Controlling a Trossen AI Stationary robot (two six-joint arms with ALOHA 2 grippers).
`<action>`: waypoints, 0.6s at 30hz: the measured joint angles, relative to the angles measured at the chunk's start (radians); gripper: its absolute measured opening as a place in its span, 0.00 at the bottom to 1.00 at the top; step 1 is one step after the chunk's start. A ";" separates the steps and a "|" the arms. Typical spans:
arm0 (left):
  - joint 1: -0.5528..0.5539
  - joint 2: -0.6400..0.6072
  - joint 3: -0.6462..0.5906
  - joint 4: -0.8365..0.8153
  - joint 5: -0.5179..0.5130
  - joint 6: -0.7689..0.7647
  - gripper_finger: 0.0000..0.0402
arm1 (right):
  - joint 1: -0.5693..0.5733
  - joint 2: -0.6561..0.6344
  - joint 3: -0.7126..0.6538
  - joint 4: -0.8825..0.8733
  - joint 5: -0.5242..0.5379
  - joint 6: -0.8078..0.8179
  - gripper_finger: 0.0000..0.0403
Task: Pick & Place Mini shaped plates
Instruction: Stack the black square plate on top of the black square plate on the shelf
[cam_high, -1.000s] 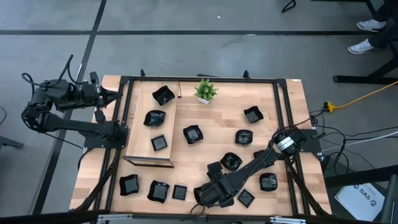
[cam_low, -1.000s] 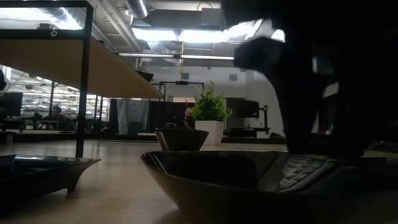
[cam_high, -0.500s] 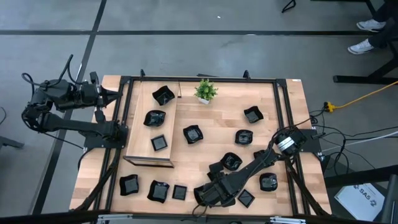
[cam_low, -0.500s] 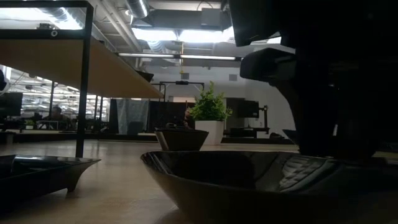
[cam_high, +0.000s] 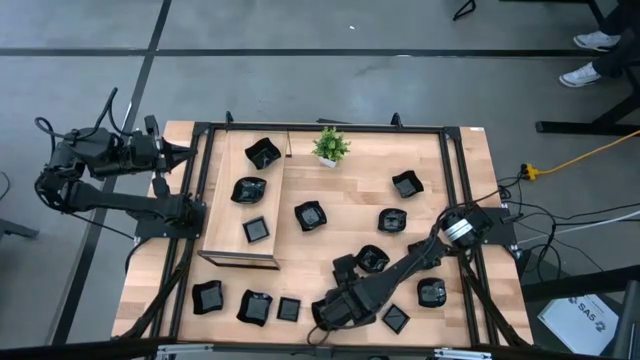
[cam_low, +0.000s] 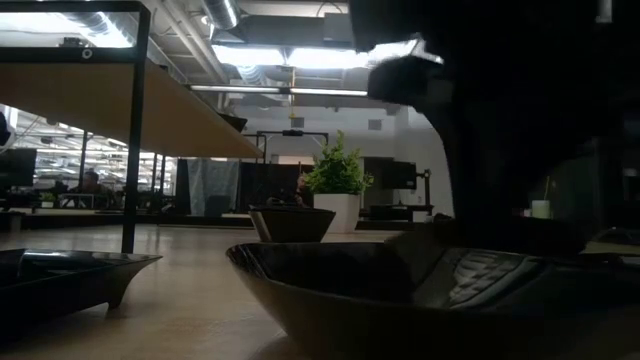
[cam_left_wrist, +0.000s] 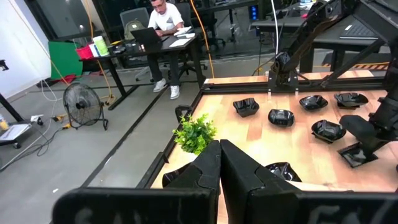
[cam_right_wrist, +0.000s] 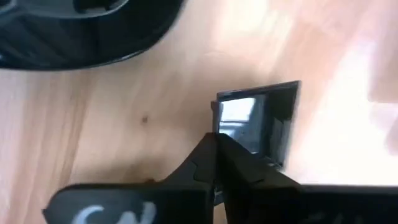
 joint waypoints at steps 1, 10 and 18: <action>0.000 0.000 0.000 0.000 0.000 0.000 0.01 | -0.004 -0.001 0.013 -0.011 -0.006 -0.009 0.02; 0.000 0.000 0.000 0.000 0.000 0.000 0.01 | -0.062 -0.002 0.156 -0.110 -0.014 -0.102 0.01; 0.000 0.000 0.000 0.000 0.000 0.000 0.01 | -0.143 -0.002 0.345 -0.250 -0.023 -0.201 0.01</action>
